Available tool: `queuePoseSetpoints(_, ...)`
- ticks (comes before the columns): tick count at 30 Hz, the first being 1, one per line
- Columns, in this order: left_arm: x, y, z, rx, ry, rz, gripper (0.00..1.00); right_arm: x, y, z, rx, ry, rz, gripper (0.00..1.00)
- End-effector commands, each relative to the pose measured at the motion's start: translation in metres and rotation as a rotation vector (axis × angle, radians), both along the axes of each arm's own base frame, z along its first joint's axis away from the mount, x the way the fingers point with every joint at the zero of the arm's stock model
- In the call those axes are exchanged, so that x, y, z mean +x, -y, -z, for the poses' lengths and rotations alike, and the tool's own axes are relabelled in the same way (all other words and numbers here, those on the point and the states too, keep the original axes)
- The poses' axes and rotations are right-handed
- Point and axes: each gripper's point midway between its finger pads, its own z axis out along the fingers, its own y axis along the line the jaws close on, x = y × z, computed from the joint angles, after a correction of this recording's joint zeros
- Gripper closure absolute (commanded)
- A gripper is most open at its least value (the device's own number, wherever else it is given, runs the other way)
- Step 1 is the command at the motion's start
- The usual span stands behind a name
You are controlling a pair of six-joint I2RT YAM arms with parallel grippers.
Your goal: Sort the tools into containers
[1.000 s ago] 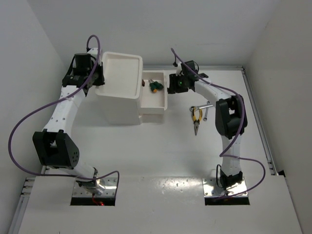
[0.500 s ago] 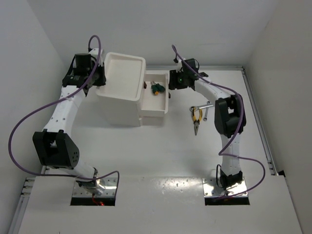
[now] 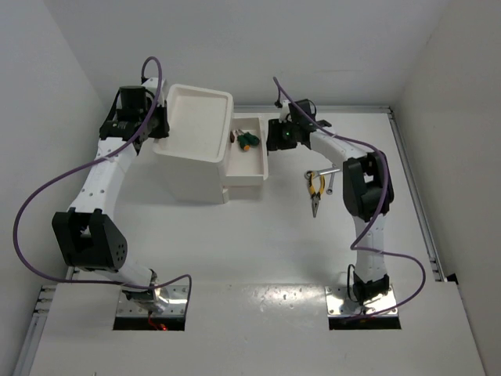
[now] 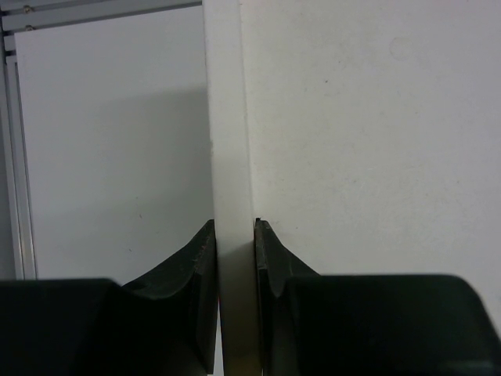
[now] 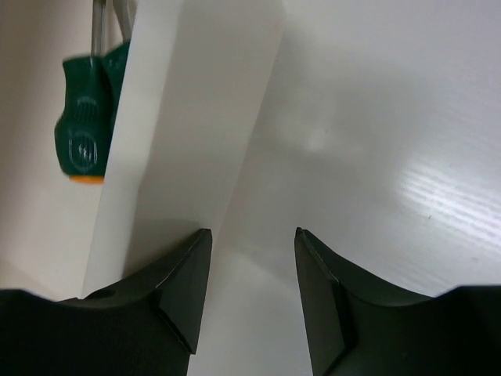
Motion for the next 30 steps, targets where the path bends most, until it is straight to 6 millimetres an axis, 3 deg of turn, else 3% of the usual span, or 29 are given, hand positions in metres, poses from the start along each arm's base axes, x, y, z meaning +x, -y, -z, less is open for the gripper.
queuePoseSetpoints(1, -0.019, 0.037, 0.002, -0.059, -0.038, 0.172, 1.00, -0.076, -0.092, -0.055, 0.229, -0.041, -0.292, 0.50)
queuePoseSetpoints(4, -0.018, 0.037, 0.005, -0.068, -0.041, 0.166, 1.00, -0.094, -0.090, -0.060, 0.244, -0.061, -0.340, 0.50)
queuePoseSetpoints(8, -0.017, 0.039, 0.003, -0.073, -0.032, 0.174, 1.00, -0.095, -0.094, -0.070, 0.253, -0.011, -0.362, 0.49)
queuePoseSetpoints(13, -0.016, 0.041, 0.006, -0.086, -0.043, 0.176, 1.00, -0.088, -0.115, -0.071, 0.289, -0.008, -0.398, 0.49)
queuePoseSetpoints(18, -0.018, 0.041, 0.002, -0.085, -0.032, 0.177, 1.00, -0.086, -0.148, -0.077, 0.314, 0.015, -0.440, 0.49)
queuePoseSetpoints(23, -0.022, 0.045, 0.006, -0.094, -0.044, 0.180, 1.00, -0.073, -0.153, -0.072, 0.325, 0.022, -0.404, 0.47)
queuePoseSetpoints(28, -0.028, 0.047, 0.015, -0.124, -0.072, 0.169, 1.00, -0.067, -0.158, -0.078, 0.367, 0.027, -0.379, 0.43)
queuePoseSetpoints(30, -0.029, 0.049, 0.013, -0.151, -0.070, 0.151, 1.00, -0.066, -0.158, -0.090, 0.387, 0.064, -0.367, 0.38)
